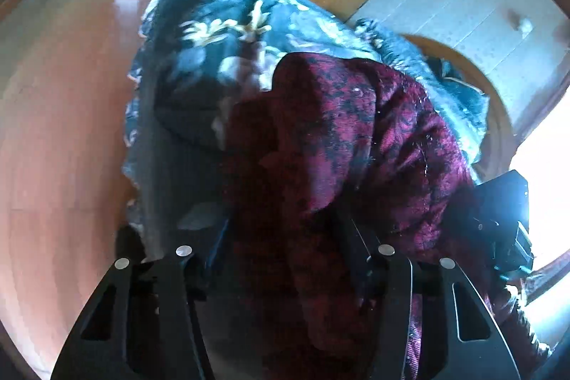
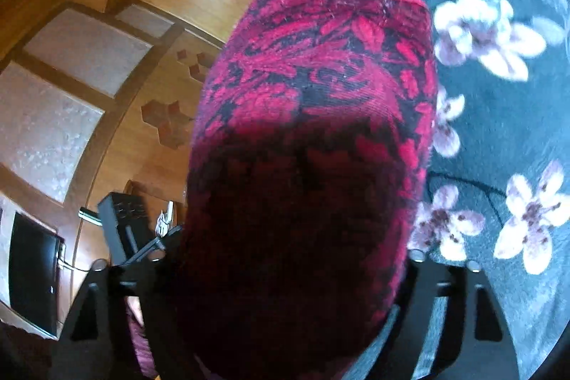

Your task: Fold small clothes

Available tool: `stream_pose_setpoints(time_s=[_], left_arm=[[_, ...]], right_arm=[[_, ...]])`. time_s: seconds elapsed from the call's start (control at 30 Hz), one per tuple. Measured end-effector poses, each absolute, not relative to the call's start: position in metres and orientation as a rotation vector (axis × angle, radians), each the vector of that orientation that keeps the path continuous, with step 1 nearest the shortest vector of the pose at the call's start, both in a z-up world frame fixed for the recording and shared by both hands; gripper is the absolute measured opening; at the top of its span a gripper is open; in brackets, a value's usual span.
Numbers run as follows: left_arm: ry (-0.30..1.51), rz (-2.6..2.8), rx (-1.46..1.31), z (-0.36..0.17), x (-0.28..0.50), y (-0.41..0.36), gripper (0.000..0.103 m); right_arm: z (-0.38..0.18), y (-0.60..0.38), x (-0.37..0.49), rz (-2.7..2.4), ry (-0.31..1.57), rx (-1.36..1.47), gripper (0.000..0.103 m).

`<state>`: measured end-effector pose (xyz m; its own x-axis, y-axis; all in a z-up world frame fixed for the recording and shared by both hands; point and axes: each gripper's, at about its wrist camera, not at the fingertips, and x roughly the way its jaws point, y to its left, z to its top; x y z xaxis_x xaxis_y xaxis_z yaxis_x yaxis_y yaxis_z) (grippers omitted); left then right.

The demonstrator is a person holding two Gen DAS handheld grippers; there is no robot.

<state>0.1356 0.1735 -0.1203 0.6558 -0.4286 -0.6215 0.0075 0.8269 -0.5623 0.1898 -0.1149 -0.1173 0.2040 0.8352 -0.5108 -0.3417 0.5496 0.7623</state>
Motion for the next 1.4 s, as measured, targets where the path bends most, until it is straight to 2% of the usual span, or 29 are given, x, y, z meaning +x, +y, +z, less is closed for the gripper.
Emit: stream_pose_setpoints(time_s=[0.1,0.17,0.33,0.47,0.6,0.63,0.7,0.73,0.87,1.0,1.17,1.23,1.3,1.4], left_arm=[[0.813,-0.295,-0.564,-0.109,0.142,0.159,0.053],[0.802,-0.344,-0.571,-0.096,0.155,0.144,0.047],[0.774,-0.424,-0.463,-0.056,0.203,0.080,0.047],[0.814,-0.473,-0.375,-0.049,0.240,0.019,0.047],[0.942,-0.449,-0.183,-0.082,0.263,-0.050,0.047],[0.960,-0.438,-0.154,-0.093,0.262,-0.061,0.047],[0.945,-0.435,-0.145,-0.102,0.253,-0.070,0.050],[0.930,-0.431,-0.139,-0.102,0.248,-0.073,0.051],[0.896,-0.397,-0.142,-0.092,0.232,-0.073,0.051],[0.832,-0.333,-0.063,-0.075,0.220,-0.070,0.051],[0.805,-0.287,-0.020,-0.073,0.213,-0.070,0.051],[0.804,-0.277,-0.017,-0.075,0.214,-0.070,0.052],[0.803,-0.258,-0.020,-0.077,0.217,-0.068,0.060],[0.818,-0.246,-0.032,-0.087,0.224,-0.063,0.061]], right_arm=[[-0.093,-0.120,0.183,0.915,1.020,0.518,0.070],[-0.075,-0.131,0.181,0.916,0.986,0.499,0.069],[-0.046,-0.189,0.190,0.870,0.900,0.523,0.069],[-0.052,-0.252,0.208,0.788,0.880,0.583,0.069],[-0.092,-0.305,0.220,0.660,0.947,0.623,0.069],[-0.107,-0.314,0.221,0.622,0.979,0.610,0.070],[-0.137,-0.324,0.218,0.571,1.035,0.603,0.078],[-0.146,-0.330,0.214,0.542,1.038,0.603,0.087],[-0.140,-0.338,0.197,0.490,1.006,0.563,0.096],[-0.090,-0.332,0.182,0.366,0.902,0.364,0.096],[-0.037,-0.297,0.168,0.319,0.754,0.158,0.087],[-0.035,-0.276,0.177,0.312,0.745,0.112,0.081],[-0.043,-0.267,0.192,0.283,0.765,0.076,0.074],[-0.057,-0.248,0.232,0.223,0.819,0.088,0.073]])
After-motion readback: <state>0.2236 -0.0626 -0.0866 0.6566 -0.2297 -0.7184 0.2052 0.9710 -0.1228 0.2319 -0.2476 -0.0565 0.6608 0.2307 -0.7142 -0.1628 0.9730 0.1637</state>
